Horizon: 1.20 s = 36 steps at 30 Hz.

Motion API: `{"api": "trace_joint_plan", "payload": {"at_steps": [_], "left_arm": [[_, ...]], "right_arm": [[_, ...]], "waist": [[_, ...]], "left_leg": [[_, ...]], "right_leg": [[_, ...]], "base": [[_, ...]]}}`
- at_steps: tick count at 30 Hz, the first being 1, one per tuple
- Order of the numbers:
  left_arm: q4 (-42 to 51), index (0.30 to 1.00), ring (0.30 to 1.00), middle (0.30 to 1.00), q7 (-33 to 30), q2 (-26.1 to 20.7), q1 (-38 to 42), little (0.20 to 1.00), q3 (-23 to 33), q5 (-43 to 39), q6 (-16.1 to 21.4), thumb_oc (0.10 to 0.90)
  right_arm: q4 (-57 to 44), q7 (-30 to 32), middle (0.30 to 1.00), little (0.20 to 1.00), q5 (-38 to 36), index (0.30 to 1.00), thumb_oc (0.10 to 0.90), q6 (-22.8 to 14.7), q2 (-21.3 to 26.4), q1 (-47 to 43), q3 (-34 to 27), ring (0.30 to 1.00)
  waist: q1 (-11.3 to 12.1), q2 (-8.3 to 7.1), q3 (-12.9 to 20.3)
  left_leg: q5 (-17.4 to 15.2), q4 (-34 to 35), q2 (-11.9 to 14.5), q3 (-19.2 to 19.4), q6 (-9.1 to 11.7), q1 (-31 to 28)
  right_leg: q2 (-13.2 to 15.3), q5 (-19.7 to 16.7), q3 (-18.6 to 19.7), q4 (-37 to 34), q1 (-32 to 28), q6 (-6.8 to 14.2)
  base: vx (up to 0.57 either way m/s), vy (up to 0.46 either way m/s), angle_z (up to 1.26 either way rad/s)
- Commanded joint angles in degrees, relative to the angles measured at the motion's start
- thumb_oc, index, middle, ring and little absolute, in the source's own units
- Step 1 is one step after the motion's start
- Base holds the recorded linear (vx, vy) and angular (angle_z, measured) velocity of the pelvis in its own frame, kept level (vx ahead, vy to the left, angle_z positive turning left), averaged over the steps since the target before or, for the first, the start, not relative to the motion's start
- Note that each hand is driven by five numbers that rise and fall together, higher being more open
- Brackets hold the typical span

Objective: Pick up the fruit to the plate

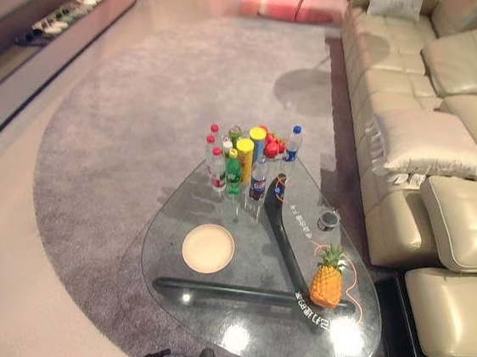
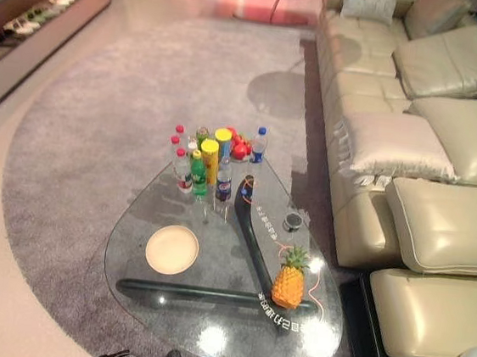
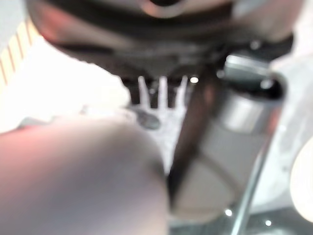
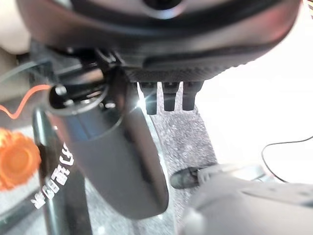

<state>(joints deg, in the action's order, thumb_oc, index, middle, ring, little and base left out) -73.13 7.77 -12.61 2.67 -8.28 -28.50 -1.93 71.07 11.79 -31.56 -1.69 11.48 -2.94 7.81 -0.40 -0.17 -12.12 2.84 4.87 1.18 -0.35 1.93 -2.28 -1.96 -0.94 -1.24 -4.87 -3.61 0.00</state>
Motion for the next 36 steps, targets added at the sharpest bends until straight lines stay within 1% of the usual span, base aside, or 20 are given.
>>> {"api": "trace_joint_plan", "payload": {"at_steps": [1, 4, 6, 7, 8, 10, 11, 12, 16, 19, 21, 25, 27, 29, 31, 33, 36], "left_arm": [[-1.8, 0.900, 0.900, 0.900, -0.9, 1.5, 1.7, 0.900, -2.5, -0.8, 0.9, 0.800], [0.1, 0.900, 0.900, 0.900, -1.0, 0.7, 1.2, 0.900, -2.9, -1.3, 1.0, 0.800], [0.8, 0.900, 0.900, 0.900, -1.2, 0.3, 1.1, 0.900, -3.2, -1.7, 0.8, 0.800], [1.6, 0.900, 0.900, 0.900, -1.4, -0.2, 0.8, 0.900, -3.3, -2.4, 0.7, 0.800], [2.1, 0.900, 0.900, 0.900, -1.5, -0.5, 0.6, 0.900, -3.3, -2.8, 0.6, 0.800], [2.2, 0.900, 0.900, 0.900, -1.5, -0.6, 0.6, 0.900, -3.4, -3.0, 0.6, 0.800], [3.2, 0.900, 0.900, 0.900, -1.4, -1.2, 0.3, 0.900, -3.1, -3.7, 0.5, 0.800], [3.6, 0.900, 0.900, 0.900, -1.4, -1.4, 0.1, 0.900, -2.9, -4.0, 0.6, 0.800], [4.3, 0.900, 0.900, 0.900, -1.4, -1.9, -0.6, 0.900, -2.4, -4.7, 0.7, 0.800], [4.4, 0.900, 0.900, 0.900, -1.4, -1.8, -0.6, 0.900, -2.2, -5.1, 0.7, 0.800], [4.5, 0.900, 0.900, 0.900, -1.7, -1.6, -0.8, 0.900, -2.1, -5.3, 0.8, 0.800], [4.6, 0.900, 0.900, 0.900, -1.3, -1.5, -0.8, 0.900, -1.9, -5.2, 0.9, 0.800], [4.7, 0.900, 0.900, 0.900, -1.1, -1.3, -0.7, 0.900, -2.3, -5.4, 1.2, 0.800], [5.6, 0.900, 0.900, 0.900, -0.9, -1.3, -0.3, 0.900, -2.9, -6.0, 1.1, 0.800], [6.1, 0.900, 0.900, 0.900, -0.7, -1.4, 0.1, 0.900, -3.4, -6.6, 0.9, 0.800], [6.6, 0.900, 0.900, 0.900, 0.0, -1.5, 1.0, 0.900, -4.1, -8.2, 1.1, 0.800], [7.8, 0.900, 0.900, 0.900, 0.0, -1.4, 1.7, 0.900, -4.6, -9.1, 0.7, 0.800]], "right_arm": [[-5.9, 3.8, 0.900, 0.900, -2.8, 0.900, 0.800, -5.1, 1.0, -2.3, -1.3, 0.900], [-14.0, 7.5, 0.900, 0.900, -2.6, 0.900, 0.800, -6.5, 1.7, -1.7, -0.9, 0.900], [-18.2, 9.3, 0.900, 0.900, -2.0, 0.900, 0.800, -6.7, 2.0, -1.3, -0.6, 0.900], [-23.4, 12.0, 0.900, 0.900, -1.4, 0.900, 0.800, -6.9, 2.6, -1.0, -0.1, 0.900], [-26.5, 13.4, 0.900, 0.900, -1.4, 0.900, 0.800, -6.4, 2.9, -0.9, 0.2, 0.900], [-27.4, 14.0, 0.900, 0.900, -0.8, 0.900, 0.800, -6.9, 3.0, -0.9, 0.2, 0.900], [-34.8, 17.1, 0.900, 0.900, -1.3, 0.900, 0.800, -6.6, 4.3, -1.1, 0.5, 0.900], [-37.9, 18.5, 0.900, 0.900, -1.4, 0.900, 0.800, -7.2, 4.7, -1.1, 0.3, 0.900], [-45.4, 22.0, 0.900, 0.900, -0.5, 0.900, 0.800, -9.0, 5.8, -1.1, -1.0, 0.900], [-47.3, 22.9, 0.900, 0.900, 0.7, 0.900, 0.800, -10.0, 6.3, -1.4, -1.7, 0.900], [-50.7, 25.4, 0.900, 0.900, 2.8, 0.900, 0.800, -10.3, 7.1, -2.6, -2.3, 0.900], [-53.0, 27.8, 0.900, 0.900, 4.0, 0.900, 0.800, -9.6, 8.4, -4.1, -3.2, 0.900], [-54.2, 30.6, 0.900, 0.900, 5.9, 0.900, 0.800, -8.1, 9.0, -5.2, -3.6, 0.900], [-54.4, 34.1, 0.900, 0.900, 7.5, 0.900, 0.800, -5.4, 10.0, -7.2, -4.0, 0.900], [-54.4, 35.0, 0.900, 0.900, 7.0, 0.900, 0.800, -4.7, 10.6, -8.7, -4.2, 0.900], [-54.3, 37.1, 0.900, 0.900, 7.7, 0.900, 0.800, -3.3, 11.5, -12.1, -4.0, 0.900], [-54.4, 37.4, 0.900, 0.900, 7.3, 0.900, 0.800, -2.8, 11.9, -15.0, -3.5, 0.900]], "waist": [[-0.3, -2.34, -1.2], [-0.3, -2.75, -2.5], [-0.4, -2.90, -3.1], [-0.5, -3.01, -3.8], [-0.5, -3.08, -4.1], [-0.6, -3.11, -4.2], [-0.7, -3.18, -5.3], [-0.9, -3.22, -5.8], [-1.1, -3.18, -7.1], [-1.1, -3.11, -7.5], [-0.9, -3.12, -8.1], [-0.6, -3.03, -8.8], [-0.4, -2.86, -9.4], [-0.2, -2.55, -10.4], [-0.2, -2.36, -11.2], [-0.1, -1.85, -12.9], [0.0, -1.26, -14.5]], "left_leg": [[-3.6, -3.7, -0.8, -0.7, -0.2, 2.1], [-3.7, -4.8, -1.1, -0.9, -0.4, 3.2], [-3.7, -5.1, -1.2, -1.0, -0.5, 3.7], [-3.7, -5.6, -1.4, -1.1, -0.6, 4.4], [-3.7, -6.0, -1.5, -1.2, -0.7, 4.9], [-3.8, -6.1, -1.5, -1.2, -0.7, 5.1], [-3.9, -7.1, -1.8, -1.1, -0.8, 6.3], [-3.9, -7.8, -1.9, -1.1, -0.9, 6.9], [-4.2, -8.9, -2.2, -1.1, -1.1, 8.0], [-4.4, -9.3, -2.4, -1.0, -1.2, 8.4], [-4.7, -10.1, -2.6, -1.0, -1.4, 9.0], [-5.0, -11.4, -2.9, -1.0, -1.4, 10.1], [-5.1, -12.4, -3.2, -1.1, -1.4, 11.0], [-5.3, -14.1, -3.4, -1.2, -1.5, 12.5], [-5.3, -15.0, -3.5, -1.2, -1.5, 13.5], [-5.3, -17.1, -3.9, -1.4, -1.4, 15.8], [-5.4, -18.9, -4.2, -1.6, -1.3, 17.8]], "right_leg": [[3.1, -1.0, -0.7, 3.5, 3.9, 3.7], [2.9, -0.8, -0.5, 4.4, 4.6, 3.4], [2.8, -0.8, -0.4, 4.6, 5.0, 3.4], [2.8, -0.7, -0.4, 5.0, 5.5, 3.3], [2.8, -0.7, -0.4, 5.2, 5.8, 3.3], [2.7, -0.7, -0.4, 5.3, 6.0, 3.3], [2.7, -0.6, -0.4, 6.0, 6.9, 3.1], [2.7, -0.5, -0.5, 6.4, 7.3, 3.0], [2.6, -0.1, -0.6, 7.2, 8.0, 2.9], [2.7, 0.0, -0.8, 7.5, 8.3, 2.8], [2.8, 0.3, -1.0, 7.7, 8.5, 2.7], [2.9, 0.6, -1.2, 8.2, 8.9, 2.5], [2.9, 0.8, -1.3, 8.6, 9.2, 2.3], [3.1, 1.0, -1.5, 9.8, 10.4, 1.9], [3.1, 1.0, -1.7, 10.5, 11.2, 1.7], [3.2, 1.1, -1.7, 12.0, 13.2, 1.3], [3.3, 1.2, -1.6, 13.4, 15.1, 0.9]], "base": [[-0.03, -0.027, -0.01], [-0.02, -0.025, 0.01], [-0.05, -0.036, 0.01], [-0.06, -0.039, 0.03], [-0.05, -0.034, 0.04], [-0.03, -0.016, 0.03], [-0.06, -0.019, 0.04], [-0.06, -0.020, 0.09], [-0.01, -0.004, 0.04], [0.00, 0.000, 0.06], [0.01, -0.004, 0.05], [0.00, 0.000, 0.00], [0.00, 0.000, 0.00], [0.00, 0.000, 0.00], [-0.05, 0.008, 0.02], [-0.08, 0.031, 0.03], [-0.06, 0.038, -0.02]]}}
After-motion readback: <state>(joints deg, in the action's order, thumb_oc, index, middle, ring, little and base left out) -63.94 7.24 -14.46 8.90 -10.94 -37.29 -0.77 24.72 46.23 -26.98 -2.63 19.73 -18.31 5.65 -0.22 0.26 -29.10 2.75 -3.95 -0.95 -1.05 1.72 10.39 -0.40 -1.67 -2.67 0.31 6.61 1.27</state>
